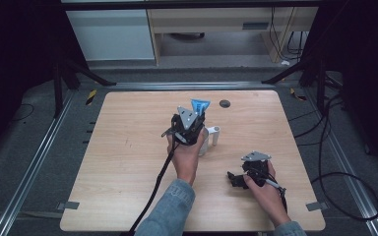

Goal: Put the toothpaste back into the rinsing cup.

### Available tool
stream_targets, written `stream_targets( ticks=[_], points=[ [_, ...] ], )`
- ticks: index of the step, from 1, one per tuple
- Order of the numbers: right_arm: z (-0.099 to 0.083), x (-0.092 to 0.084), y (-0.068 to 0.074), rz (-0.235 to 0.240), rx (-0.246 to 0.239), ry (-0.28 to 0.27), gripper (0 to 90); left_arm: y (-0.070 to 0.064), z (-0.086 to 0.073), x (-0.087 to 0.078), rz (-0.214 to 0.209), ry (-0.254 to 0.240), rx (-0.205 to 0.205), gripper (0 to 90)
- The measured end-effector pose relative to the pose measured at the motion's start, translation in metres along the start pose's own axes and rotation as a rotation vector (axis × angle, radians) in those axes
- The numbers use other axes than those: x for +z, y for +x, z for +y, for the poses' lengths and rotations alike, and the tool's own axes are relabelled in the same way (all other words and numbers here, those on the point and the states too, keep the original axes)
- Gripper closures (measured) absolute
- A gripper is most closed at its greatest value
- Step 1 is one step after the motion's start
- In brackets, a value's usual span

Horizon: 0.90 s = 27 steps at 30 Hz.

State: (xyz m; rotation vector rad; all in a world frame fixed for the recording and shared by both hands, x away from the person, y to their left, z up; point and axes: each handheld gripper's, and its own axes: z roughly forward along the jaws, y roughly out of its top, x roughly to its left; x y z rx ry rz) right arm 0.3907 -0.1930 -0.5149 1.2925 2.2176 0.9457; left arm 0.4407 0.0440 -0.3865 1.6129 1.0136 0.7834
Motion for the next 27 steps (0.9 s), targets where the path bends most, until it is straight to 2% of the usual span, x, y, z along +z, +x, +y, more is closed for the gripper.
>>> stream_targets(
  ticks=[8, 27],
  points=[
    [0.0, 0.0, 0.0, 0.001, 0.0, -0.001, 0.4, 0.002, -0.011, 0.004, 0.007, 0.03, -0.001, 72.6],
    [0.0, 0.0, 0.0, 0.001, 0.0, -0.001, 0.4, 0.003, -0.02, 0.008, 0.009, 0.046, 0.002, 72.5]
  ],
)
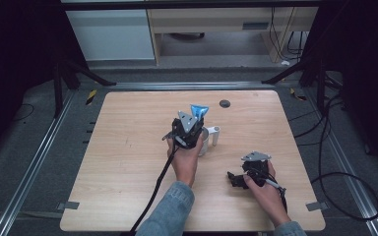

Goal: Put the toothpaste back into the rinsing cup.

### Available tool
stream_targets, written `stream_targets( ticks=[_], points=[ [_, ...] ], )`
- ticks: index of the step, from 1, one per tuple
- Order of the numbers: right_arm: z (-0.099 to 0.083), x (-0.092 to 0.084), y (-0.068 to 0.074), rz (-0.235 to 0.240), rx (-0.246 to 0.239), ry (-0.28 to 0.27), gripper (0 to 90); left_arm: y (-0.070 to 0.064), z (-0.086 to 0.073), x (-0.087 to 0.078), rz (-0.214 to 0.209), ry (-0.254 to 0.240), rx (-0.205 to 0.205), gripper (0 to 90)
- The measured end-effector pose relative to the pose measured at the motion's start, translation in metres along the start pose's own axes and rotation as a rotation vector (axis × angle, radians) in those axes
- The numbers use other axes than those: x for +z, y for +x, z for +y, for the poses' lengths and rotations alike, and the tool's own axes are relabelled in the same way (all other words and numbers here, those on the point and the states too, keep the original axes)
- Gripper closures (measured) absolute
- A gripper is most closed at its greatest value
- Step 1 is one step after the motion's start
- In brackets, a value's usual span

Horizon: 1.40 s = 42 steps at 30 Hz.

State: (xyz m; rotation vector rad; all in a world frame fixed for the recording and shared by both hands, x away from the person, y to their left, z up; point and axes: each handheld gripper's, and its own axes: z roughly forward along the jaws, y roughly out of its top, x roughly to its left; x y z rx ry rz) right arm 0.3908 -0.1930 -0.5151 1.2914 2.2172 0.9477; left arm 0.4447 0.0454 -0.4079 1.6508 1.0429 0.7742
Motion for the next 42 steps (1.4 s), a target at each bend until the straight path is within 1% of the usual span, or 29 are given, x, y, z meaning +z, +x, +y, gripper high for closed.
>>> stream_targets(
  ticks=[9, 11, 21, 29, 34, 42],
  points=[
    [0.0, 0.0, 0.0, 0.0, 0.0, 0.0, 0.4, -0.001, -0.002, 0.002, 0.001, 0.01, 0.002, 72.4],
    [0.0, 0.0, 0.0, 0.0, 0.0, 0.0, 0.4, -0.001, -0.003, 0.002, 0.003, 0.018, 0.012, 72.3],
    [0.0, 0.0, 0.0, 0.0, 0.0, 0.0, 0.4, 0.0, -0.005, 0.006, 0.002, 0.041, 0.011, 72.3],
    [0.0, 0.0, 0.0, 0.0, 0.0, 0.0, 0.4, 0.0, -0.007, 0.007, 0.007, 0.057, 0.019, 72.2],
    [0.0, 0.0, 0.0, 0.0, 0.0, 0.0, 0.4, -0.001, -0.006, 0.008, 0.01, 0.06, 0.027, 72.1],
    [0.0, 0.0, 0.0, 0.0, 0.0, 0.0, 0.4, -0.002, -0.004, 0.011, 0.011, 0.073, 0.026, 71.8]
  ],
)
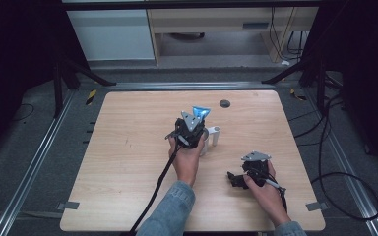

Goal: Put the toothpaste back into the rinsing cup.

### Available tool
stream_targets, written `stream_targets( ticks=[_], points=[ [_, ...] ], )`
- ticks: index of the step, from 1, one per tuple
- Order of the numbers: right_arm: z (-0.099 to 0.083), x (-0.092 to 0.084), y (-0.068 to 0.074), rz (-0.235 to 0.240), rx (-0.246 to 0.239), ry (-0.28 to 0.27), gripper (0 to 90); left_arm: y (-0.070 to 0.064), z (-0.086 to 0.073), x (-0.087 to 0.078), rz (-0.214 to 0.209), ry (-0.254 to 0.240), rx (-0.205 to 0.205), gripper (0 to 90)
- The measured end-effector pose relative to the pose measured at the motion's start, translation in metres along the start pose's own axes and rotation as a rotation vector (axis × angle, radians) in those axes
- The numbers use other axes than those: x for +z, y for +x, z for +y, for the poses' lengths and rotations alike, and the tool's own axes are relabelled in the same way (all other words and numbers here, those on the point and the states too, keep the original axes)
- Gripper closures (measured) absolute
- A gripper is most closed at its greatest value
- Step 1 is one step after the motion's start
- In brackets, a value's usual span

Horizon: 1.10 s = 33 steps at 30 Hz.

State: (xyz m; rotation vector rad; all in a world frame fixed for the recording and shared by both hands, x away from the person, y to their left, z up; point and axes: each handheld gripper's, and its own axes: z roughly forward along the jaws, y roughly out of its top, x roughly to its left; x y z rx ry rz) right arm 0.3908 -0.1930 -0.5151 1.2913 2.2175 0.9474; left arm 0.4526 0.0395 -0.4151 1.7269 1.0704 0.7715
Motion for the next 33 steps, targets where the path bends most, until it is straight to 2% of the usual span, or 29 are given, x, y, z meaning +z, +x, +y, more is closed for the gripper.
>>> stream_targets(
  ticks=[7, 18, 24, 33],
  points=[
    [0.0, 0.0, 0.0, 0.0, 0.002, 0.0, 0.4, 0.002, 0.004, 0.005, 0.003, 0.021, -0.015, 71.4],
    [0.0, 0.0, 0.0, 0.003, 0.003, 0.002, 0.4, 0.001, 0.009, 0.012, -0.005, 0.05, 0.002, 71.0],
    [0.0, 0.0, 0.0, 0.003, 0.003, 0.002, 0.4, 0.003, 0.012, 0.015, -0.012, 0.067, -0.009, 70.9],
    [0.0, 0.0, 0.0, 0.002, 0.001, 0.001, 0.4, 0.001, 0.014, 0.016, -0.014, 0.082, -0.005, 70.3]
  ],
)
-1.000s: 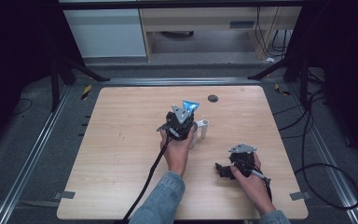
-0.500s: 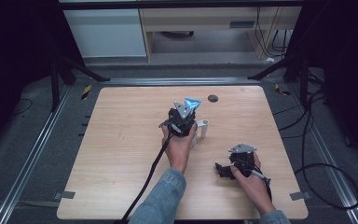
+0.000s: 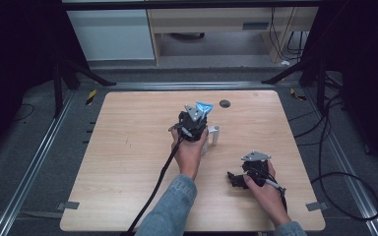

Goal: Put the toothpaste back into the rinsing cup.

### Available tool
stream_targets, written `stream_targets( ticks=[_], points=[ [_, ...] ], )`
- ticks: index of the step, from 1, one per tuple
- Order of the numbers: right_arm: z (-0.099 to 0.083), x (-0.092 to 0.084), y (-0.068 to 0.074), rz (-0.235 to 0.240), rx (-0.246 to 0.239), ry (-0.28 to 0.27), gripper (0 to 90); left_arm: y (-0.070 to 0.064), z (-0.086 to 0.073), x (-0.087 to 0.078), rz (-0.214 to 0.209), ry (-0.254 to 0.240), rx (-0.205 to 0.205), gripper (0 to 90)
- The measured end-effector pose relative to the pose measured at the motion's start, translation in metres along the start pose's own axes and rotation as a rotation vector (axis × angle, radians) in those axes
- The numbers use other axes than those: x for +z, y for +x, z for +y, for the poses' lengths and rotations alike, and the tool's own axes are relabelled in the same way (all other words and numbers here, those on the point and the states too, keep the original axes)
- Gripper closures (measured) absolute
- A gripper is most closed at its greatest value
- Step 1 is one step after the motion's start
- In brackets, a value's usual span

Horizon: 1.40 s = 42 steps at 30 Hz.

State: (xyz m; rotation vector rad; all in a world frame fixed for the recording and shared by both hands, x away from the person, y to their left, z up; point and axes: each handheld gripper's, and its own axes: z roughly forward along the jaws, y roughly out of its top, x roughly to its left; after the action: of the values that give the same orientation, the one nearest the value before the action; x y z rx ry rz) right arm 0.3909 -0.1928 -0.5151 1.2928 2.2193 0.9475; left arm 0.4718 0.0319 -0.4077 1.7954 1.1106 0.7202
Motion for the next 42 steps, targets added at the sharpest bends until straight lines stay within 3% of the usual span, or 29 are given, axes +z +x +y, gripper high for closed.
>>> stream_targets(
  ticks=[22, 30, 35, 42],
  points=[
    [0.0, 0.0, 0.0003, 0.0, 0.004, 0.001, 0.4, 0.0015, -0.0016, 0.0, 0.012, -0.01, 0.002, 62.0],
    [0.0, 0.0, 0.0, 0.0, 0.0, 0.0, 0.4, 0.002, -0.0026, -0.0007, 0.021, -0.017, 0.0, 55.1],
    [0.0, -0.0002, 0.0, 0.0, 0.0, 0.001, 0.4, 0.0042, -0.0016, -0.0018, 0.024, -0.019, -0.005, 45.7],
    [0.0, -0.0001, -0.0001, 0.002, 0.0, 0.0, 0.4, 0.0094, 0.0027, -0.0049, -0.014, -0.011, -0.006, 35.4]
  ],
)
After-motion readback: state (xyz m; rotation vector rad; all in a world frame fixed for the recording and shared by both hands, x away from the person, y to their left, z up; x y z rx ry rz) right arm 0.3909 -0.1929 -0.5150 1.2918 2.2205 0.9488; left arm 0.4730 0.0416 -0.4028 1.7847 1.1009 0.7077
